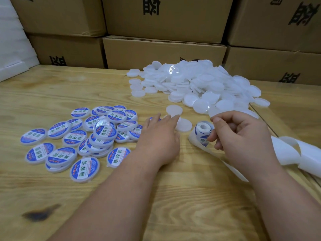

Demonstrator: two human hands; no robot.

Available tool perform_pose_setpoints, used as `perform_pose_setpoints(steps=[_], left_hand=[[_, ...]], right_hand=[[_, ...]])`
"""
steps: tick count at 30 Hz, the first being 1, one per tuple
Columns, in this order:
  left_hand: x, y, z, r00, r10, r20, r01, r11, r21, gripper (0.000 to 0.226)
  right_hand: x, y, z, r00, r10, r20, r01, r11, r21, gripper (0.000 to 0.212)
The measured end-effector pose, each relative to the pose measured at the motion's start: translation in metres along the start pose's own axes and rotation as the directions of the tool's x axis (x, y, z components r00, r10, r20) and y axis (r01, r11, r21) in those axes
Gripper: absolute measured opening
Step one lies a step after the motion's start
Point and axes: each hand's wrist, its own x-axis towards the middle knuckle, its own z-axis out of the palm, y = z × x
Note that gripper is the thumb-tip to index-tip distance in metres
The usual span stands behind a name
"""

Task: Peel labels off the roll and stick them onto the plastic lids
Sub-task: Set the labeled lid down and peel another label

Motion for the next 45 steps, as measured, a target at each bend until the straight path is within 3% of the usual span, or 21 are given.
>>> perform_pose_setpoints(steps=[6, 14, 17, 20, 22, 26, 30, 36, 38, 45], left_hand=[[0.004, -0.002, -0.001, 0.997, -0.026, -0.077, 0.027, 0.999, 0.016, 0.054], [0.003, -0.002, -0.003, 0.997, -0.036, -0.067, 0.037, 0.999, 0.008, 0.043], [0.000, -0.001, -0.003, 0.991, -0.010, -0.134, -0.005, 0.994, -0.110, 0.049], [-0.001, 0.001, -0.004, 0.984, 0.011, -0.177, -0.067, 0.947, -0.314, 0.061], [-0.001, 0.003, -0.005, 0.981, 0.027, -0.190, -0.102, 0.911, -0.399, 0.057], [-0.001, 0.007, -0.003, 0.973, 0.033, -0.228, -0.135, 0.885, -0.446, 0.042], [-0.003, 0.012, -0.001, 0.957, 0.031, -0.289, -0.167, 0.873, -0.458, 0.042], [-0.009, 0.014, -0.001, 0.968, 0.106, -0.227, -0.213, 0.824, -0.525, 0.037], [-0.009, 0.016, 0.000, 0.973, 0.107, -0.203, -0.198, 0.837, -0.510, 0.038], [-0.011, 0.018, 0.000, 0.984, 0.063, -0.167, -0.147, 0.818, -0.556, 0.031]], right_hand=[[-0.001, 0.000, 0.001, 1.000, -0.020, 0.015, 0.021, 1.000, -0.019, 0.014], [-0.002, 0.002, 0.004, 0.997, -0.040, 0.063, 0.045, 0.997, -0.070, 0.012], [-0.002, 0.006, 0.008, 0.994, -0.071, 0.083, 0.084, 0.984, -0.160, 0.004], [0.000, 0.010, 0.007, 0.985, -0.101, 0.142, 0.146, 0.924, -0.353, 0.023], [0.001, 0.011, 0.007, 0.980, -0.085, 0.182, 0.156, 0.894, -0.421, 0.029], [0.005, 0.015, 0.005, 0.973, -0.106, 0.203, 0.191, 0.864, -0.466, 0.016], [0.008, 0.019, 0.001, 0.974, -0.118, 0.192, 0.198, 0.858, -0.474, 0.023], [0.009, 0.014, -0.005, 0.989, -0.120, 0.088, 0.148, 0.846, -0.512, 0.013], [0.007, 0.011, -0.005, 0.993, -0.085, 0.083, 0.115, 0.863, -0.492, 0.021], [0.005, 0.012, -0.007, 0.973, 0.014, 0.231, 0.110, 0.850, -0.515, 0.014]])
